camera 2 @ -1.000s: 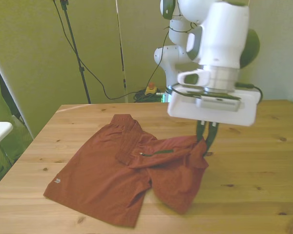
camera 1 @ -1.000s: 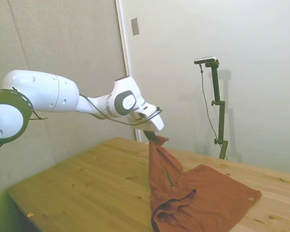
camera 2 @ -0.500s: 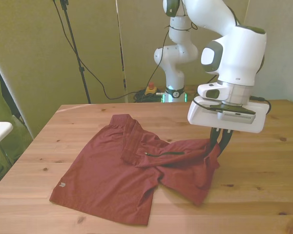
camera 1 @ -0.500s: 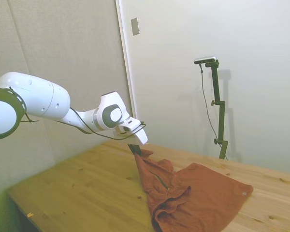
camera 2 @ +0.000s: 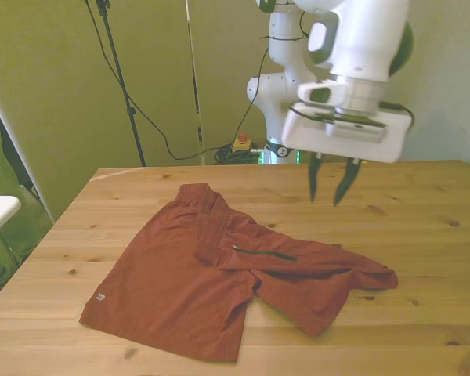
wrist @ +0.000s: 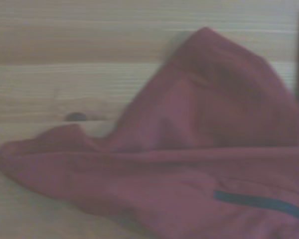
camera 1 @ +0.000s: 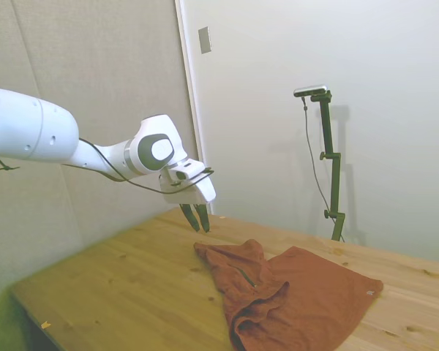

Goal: Unfold the shorts

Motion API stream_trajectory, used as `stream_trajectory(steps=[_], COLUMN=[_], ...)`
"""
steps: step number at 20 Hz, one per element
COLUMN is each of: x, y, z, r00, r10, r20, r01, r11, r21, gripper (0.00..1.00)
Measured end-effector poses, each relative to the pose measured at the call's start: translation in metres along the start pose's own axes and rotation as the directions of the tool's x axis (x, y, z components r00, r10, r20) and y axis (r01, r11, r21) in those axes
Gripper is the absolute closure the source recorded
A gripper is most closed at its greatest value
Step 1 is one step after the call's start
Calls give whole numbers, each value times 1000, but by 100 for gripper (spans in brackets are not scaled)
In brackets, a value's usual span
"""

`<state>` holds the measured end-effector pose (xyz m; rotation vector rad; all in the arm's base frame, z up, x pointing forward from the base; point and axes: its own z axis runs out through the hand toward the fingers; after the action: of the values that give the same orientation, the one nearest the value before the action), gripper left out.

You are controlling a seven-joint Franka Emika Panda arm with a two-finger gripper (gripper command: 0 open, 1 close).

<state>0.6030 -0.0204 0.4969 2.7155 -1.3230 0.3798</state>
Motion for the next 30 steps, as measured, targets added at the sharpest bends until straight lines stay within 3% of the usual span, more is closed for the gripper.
stream_trajectory(steps=[3,6,12,18,19,30], x=[57,106,139,156,158,157], y=[58,101,125,138,138,127], z=[1,35,112,153,158,182], r00=[999,996,962,944,943,935], r10=[-35,-88,-266,-317,-318,-334], r20=[-25,-25,64,96,99,122], r01=[36,89,257,305,305,316], r11=[999,995,959,945,944,938], r21=[18,48,115,122,123,144], gripper=[0,0,0,0,100,100])
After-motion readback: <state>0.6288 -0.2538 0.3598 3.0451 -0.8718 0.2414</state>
